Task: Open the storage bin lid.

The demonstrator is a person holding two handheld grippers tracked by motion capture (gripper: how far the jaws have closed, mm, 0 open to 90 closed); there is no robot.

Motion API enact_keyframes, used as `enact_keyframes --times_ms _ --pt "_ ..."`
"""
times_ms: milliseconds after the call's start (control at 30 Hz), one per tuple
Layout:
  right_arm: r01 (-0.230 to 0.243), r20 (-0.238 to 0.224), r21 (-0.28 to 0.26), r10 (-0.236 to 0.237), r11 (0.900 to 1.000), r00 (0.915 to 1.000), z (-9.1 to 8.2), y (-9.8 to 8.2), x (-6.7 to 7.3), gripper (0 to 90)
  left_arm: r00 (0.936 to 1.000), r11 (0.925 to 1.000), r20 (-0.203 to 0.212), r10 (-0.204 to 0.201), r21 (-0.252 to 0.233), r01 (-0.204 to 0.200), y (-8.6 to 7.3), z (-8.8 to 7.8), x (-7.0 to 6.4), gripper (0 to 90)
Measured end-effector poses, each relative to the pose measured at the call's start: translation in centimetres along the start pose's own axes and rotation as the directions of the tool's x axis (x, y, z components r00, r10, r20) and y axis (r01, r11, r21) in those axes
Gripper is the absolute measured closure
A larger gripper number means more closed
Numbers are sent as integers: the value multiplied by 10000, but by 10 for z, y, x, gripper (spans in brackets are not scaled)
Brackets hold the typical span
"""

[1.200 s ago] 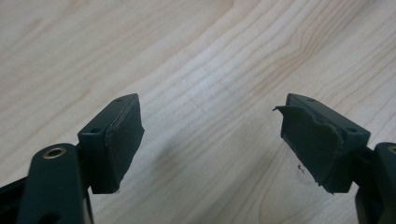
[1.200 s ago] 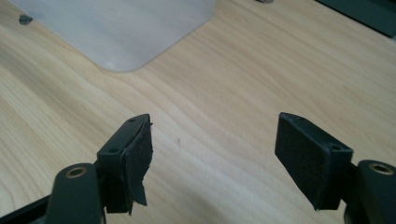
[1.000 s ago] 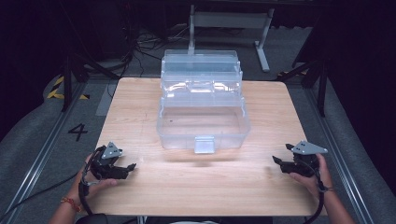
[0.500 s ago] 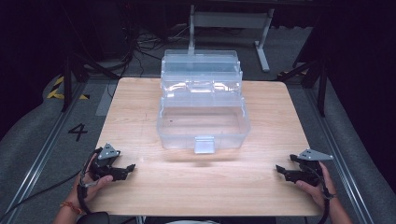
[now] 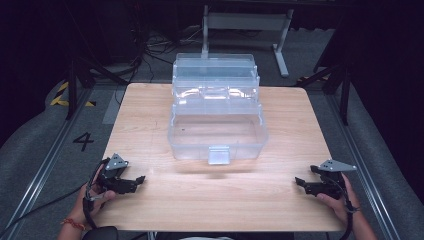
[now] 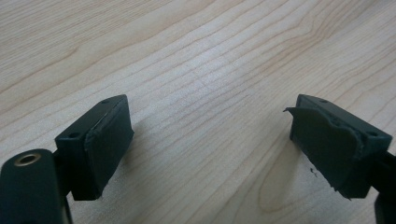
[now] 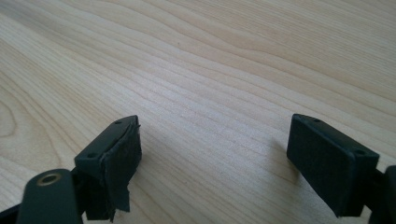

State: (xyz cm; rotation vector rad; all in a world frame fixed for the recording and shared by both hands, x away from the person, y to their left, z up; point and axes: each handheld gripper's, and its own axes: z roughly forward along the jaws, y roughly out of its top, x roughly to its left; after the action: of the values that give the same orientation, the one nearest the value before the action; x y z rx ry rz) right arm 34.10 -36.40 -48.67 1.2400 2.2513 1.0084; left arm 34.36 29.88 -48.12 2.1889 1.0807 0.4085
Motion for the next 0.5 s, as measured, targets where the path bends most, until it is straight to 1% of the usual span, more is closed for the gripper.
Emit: enact_keyframes --times_ms 167,267,300,367,433,500 --pt "33 -2 14 -33 10000 10000 0 0 0 178 10000 10000 9 67 17 -67 1 1 0 112" --pt "41 1 23 -41 10000 10000 0 0 0 177 10000 10000 -32 66 -60 -66 0 1 0 112" --pt "45 -8 24 -45 10000 10000 0 0 0 176 10000 10000 63 25 -8 -25 0 1 0 112" --pt "68 -2 28 -68 10000 10000 0 0 0 174 9999 10000 -74 69 -39 -69 0 1 0 111" --pt "29 -3 28 -29 10000 10000 0 0 0 172 10000 10000 -53 59 20 -59 1 1 0 110" --pt "35 7 35 -36 10000 10000 0 0 0 167 9999 10000 -104 70 -37 -70 0 1 0 110"
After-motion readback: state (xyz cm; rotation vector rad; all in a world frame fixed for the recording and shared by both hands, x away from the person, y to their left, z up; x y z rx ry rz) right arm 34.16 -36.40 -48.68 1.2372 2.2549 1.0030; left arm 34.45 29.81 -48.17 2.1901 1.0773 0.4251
